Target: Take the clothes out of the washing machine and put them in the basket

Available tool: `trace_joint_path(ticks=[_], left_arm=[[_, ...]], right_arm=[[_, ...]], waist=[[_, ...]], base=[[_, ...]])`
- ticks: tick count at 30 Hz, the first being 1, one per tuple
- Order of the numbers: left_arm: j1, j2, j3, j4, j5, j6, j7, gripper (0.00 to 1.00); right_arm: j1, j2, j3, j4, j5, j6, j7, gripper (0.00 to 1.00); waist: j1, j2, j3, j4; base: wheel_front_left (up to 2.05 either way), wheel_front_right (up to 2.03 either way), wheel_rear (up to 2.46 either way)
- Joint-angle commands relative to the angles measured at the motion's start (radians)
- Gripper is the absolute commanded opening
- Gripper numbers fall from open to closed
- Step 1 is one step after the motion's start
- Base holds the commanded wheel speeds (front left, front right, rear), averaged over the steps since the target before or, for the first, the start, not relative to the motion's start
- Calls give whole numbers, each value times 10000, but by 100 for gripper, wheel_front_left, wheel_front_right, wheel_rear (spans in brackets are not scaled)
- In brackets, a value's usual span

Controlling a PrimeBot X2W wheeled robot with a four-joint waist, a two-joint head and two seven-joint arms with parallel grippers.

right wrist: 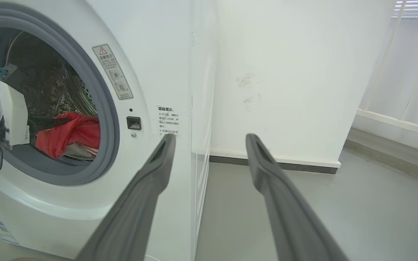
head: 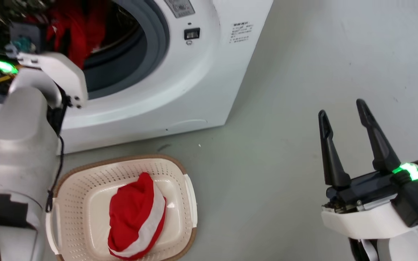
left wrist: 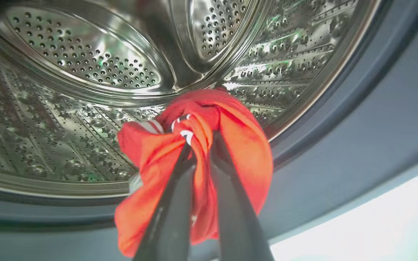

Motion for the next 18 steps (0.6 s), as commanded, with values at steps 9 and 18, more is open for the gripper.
trace_joint_path(ticks=[9,18], left_arm=[[2468,-341,41,-1769,-587,7,-201,0],[5415,-461,92,-4415,-629,373,-198,0]], right_arm=[[798,14,62,178,-301,-7,-20,100],[1278,14,83,307,-367,-7,-20,100]], waist=[[2,0,-1661,624],[2,0,-2540,949]], base=[[0,0,0],[0,0,0]])
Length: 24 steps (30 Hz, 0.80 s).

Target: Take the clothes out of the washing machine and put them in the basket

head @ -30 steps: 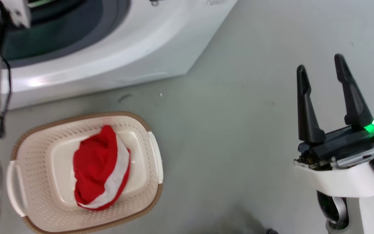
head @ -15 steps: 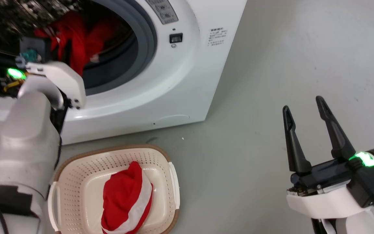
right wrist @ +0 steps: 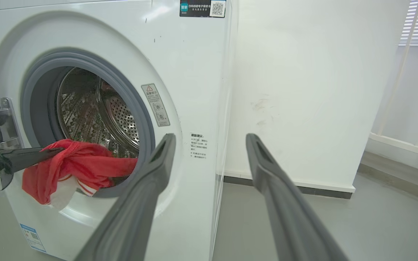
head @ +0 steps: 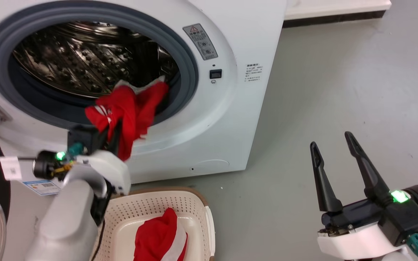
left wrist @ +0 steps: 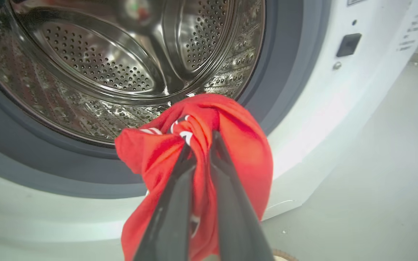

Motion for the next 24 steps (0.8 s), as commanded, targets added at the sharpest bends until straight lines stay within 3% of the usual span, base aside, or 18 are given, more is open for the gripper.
trace_joint_path(ticks=[1,8,17,24], left_arm=[[451,5,-12,-332,-1,87,-51,0],[2113,114,-205,-2039,-92,309,261,0],[4289,491,-441,-4795,-302,670,1431,0],[5187,479,-789,-5425,-462,639,1891,0]], right_arm=[[189,14,0,31,-56,-7,-20,100],[500,14,-10,110,-81,-7,-20,100],[768,14,-57,138,-118,-7,-20,100],[595,14,-36,111,-97,-9,-20,100]], waist=[[3,0,-250,155],[3,0,-722,348],[3,0,-1110,479],[3,0,-908,374]], base=[[0,0,0],[0,0,0],[0,0,0],[0,0,0]])
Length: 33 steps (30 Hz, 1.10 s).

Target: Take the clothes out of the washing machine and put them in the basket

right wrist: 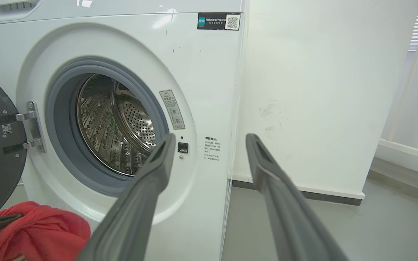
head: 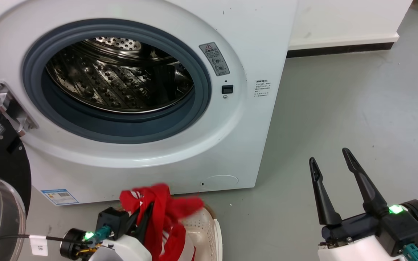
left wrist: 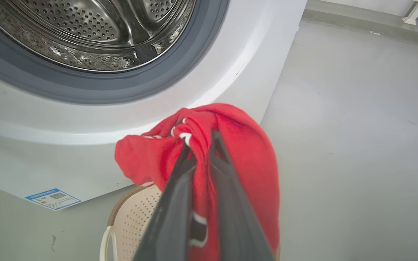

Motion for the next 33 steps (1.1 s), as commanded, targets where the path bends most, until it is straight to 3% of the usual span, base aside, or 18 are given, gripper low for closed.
trace_joint_path(ticks=[1,13,33], left_arm=[[47,-11,-37,-49,3,-12,0,0],[-577,-309,-369,1763,-125,-373,-352,0],[-4581,-614,-750,7622,297,-654,-1263,0]], right_arm=[[-87,14,-23,-19,-24,-7,-20,100],[-756,16,-60,-169,-6,-9,-20,100],[-2705,17,-160,-630,346,-7,-20,100]], waist=[[1,-1,96,-62],[1,-1,1393,-498],[1,-1,5178,-937]], base=[[0,0,0],[0,0,0],[0,0,0]])
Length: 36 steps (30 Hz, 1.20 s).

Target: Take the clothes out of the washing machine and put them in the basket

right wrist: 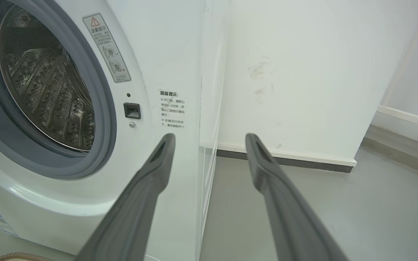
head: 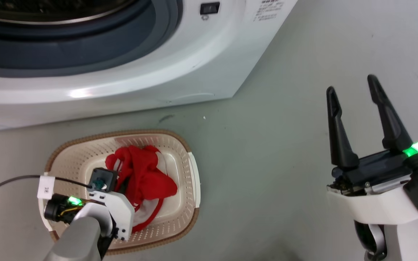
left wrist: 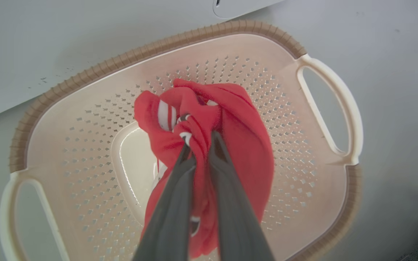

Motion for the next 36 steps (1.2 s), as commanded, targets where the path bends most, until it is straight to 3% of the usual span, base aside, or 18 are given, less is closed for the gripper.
trace_joint_path(ticks=[1,8,16,17,18,19,30,36], left_arm=[[-310,27,-8,214,59,20,17,0],[-1500,-27,-199,1772,233,171,167,0],[-1910,-234,-182,2477,13,305,402,0],[-1907,-248,-185,2507,-8,308,409,4],[-1904,-253,-187,2536,-10,318,410,33],[-1901,-245,-232,2559,37,350,296,100],[-1398,-390,-148,2502,-201,442,-585,100],[-627,-300,282,961,-304,679,-708,100]], right_arm=[[-256,18,-28,-81,92,-7,-20,100],[-860,18,-114,-178,174,-7,-20,100],[-1158,18,-173,-147,204,-7,-20,100],[-1174,18,-155,-124,211,-7,-20,100],[-1183,18,-141,-99,221,-7,-20,100],[-1177,18,-135,-71,230,-9,-20,100],[-625,16,-121,219,97,-7,-20,100],[-49,15,-175,451,-62,-7,-19,100]], waist=[[-2,0,744,-48],[-2,0,1827,-75],[-2,0,2293,-70],[-2,0,2290,-81],[-2,0,2274,-96],[-2,0,2237,-106],[-2,0,1019,92],[-2,0,-68,351]], base=[[0,0,0],[0,0,0],[0,0,0],[0,0,0],[0,0,0],[0,0,0],[0,0,0],[0,0,0]])
